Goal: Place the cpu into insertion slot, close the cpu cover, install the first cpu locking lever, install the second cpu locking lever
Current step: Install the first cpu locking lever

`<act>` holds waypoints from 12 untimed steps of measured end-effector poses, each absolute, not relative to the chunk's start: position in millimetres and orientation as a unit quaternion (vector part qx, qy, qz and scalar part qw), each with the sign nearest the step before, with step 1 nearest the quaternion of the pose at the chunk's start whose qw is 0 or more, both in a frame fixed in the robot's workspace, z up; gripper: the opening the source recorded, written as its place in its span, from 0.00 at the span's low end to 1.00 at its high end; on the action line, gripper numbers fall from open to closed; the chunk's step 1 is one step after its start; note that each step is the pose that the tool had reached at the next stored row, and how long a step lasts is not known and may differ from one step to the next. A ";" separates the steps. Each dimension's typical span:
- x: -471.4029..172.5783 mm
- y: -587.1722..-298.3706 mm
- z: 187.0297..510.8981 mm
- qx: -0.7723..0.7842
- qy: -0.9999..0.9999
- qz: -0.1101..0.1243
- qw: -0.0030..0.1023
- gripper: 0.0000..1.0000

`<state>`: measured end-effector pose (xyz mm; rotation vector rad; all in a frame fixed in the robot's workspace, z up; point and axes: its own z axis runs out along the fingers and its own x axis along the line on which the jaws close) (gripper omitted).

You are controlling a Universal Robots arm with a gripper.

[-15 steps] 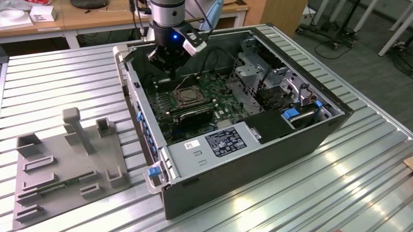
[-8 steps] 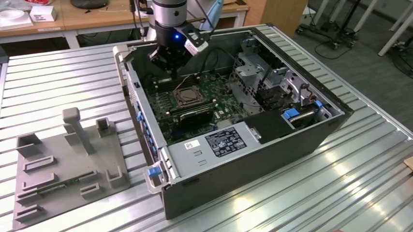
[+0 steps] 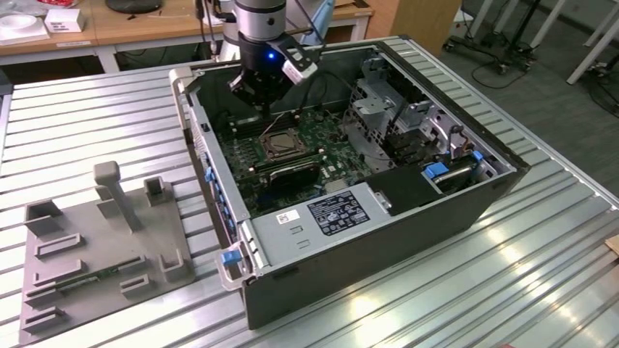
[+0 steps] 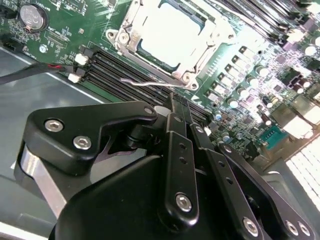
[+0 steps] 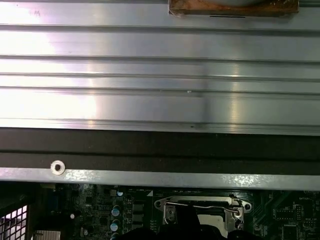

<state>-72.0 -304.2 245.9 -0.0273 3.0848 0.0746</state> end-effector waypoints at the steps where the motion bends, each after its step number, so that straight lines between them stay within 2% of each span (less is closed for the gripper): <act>1: -71.5 -304.2 244.7 -0.009 0.999 0.024 0.028 0.11; 12: -68.1 -304.0 237.5 -0.009 0.999 0.030 0.028 0.11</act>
